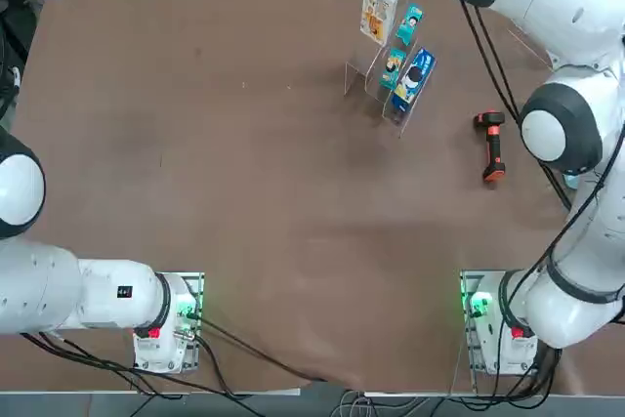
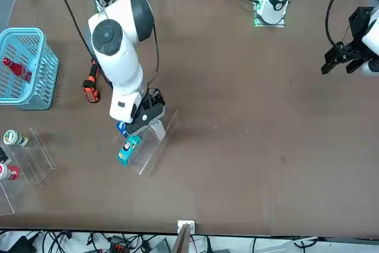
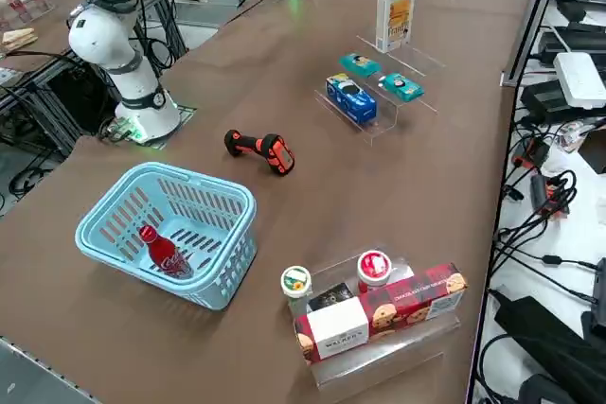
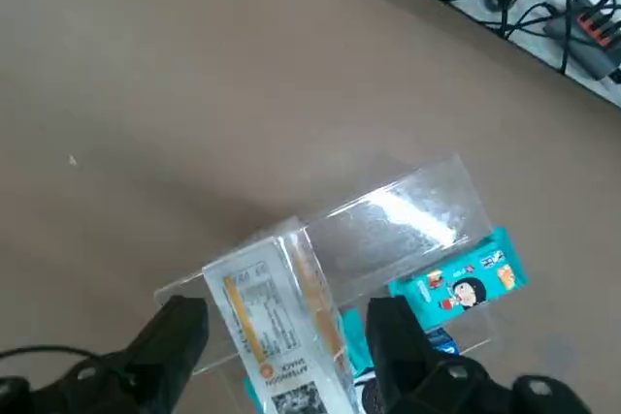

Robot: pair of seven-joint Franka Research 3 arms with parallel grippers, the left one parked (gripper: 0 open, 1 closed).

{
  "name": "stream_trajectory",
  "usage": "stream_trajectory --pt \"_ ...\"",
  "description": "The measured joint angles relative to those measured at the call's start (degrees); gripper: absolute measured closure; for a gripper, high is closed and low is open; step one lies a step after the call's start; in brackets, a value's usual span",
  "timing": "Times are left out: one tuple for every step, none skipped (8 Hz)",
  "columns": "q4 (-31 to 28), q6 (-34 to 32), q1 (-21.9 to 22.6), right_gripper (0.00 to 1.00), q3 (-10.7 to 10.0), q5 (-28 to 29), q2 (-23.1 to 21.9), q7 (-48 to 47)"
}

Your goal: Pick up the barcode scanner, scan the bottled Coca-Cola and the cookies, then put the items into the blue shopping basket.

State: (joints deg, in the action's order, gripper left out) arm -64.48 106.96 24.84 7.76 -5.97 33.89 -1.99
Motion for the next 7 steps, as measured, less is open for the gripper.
stream_trajectory --pt "0.0 0.0 0.1 0.0 0.0 0.0 0.5 0.0" --pt "0.0 0.0 0.3 0.0 0.0 0.0 0.9 0.0" --pt "0.0 -0.1 0.4 0.0 0.0 0.0 1.3 0.0" --pt "0.0 -0.2 0.5 0.04 0.0 0.0 1.7 0.0" --pt "0.0 -0.8 0.5 0.23 0.0 0.0 1.9 0.0" --pt "0.0 -1.6 0.5 0.48 0.0 0.0 1.9 0.0" --pt "0.1 -2.1 0.5 0.59 0.0 0.0 1.8 0.0"
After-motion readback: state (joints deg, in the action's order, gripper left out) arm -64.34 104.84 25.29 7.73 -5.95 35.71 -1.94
